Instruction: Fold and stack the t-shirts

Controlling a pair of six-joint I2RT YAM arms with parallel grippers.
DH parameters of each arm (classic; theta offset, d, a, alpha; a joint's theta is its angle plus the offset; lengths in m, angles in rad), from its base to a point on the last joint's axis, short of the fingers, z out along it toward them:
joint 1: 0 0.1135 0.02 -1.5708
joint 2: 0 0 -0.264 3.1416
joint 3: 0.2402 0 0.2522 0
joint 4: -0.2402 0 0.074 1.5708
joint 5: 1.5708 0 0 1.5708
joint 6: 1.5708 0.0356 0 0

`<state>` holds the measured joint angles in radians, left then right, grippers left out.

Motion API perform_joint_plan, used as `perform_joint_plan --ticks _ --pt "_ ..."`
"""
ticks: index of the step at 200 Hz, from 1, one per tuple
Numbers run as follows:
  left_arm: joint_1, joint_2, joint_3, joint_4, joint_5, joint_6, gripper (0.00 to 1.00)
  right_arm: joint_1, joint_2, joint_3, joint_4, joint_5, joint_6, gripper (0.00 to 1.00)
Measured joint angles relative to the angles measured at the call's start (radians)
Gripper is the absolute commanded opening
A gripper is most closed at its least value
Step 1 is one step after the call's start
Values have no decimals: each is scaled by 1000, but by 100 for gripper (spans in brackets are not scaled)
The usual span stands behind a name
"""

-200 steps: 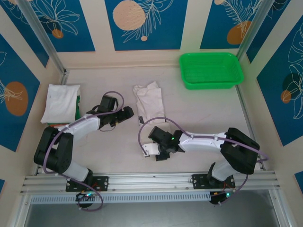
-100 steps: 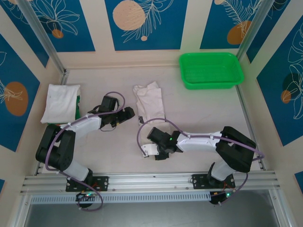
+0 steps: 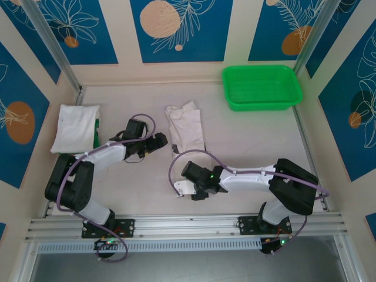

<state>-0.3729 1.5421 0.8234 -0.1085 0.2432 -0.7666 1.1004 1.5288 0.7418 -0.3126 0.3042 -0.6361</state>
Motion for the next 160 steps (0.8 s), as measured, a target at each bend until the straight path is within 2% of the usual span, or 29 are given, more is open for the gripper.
perform_joint_plan --ticks 25,40,68,83,138,160 --pt "0 0 0 0 0 0 90 -2 1 0 1 0 0 45" --pt "0 0 0 2 0 0 90 -3 1 0 0 -1 1 39" --pt "0 0 0 4 0 0 90 -3 1 0 -2 1 9 18" --pt "0 0 0 4 0 0 90 -3 0 2 -3 4 7 0" --pt "0 42 0 42 33 -1 91 0 -49 8 -103 -16 27 0" --pt "-5 82 15 50 45 -3 85 6 -113 20 -180 -57 48 0"
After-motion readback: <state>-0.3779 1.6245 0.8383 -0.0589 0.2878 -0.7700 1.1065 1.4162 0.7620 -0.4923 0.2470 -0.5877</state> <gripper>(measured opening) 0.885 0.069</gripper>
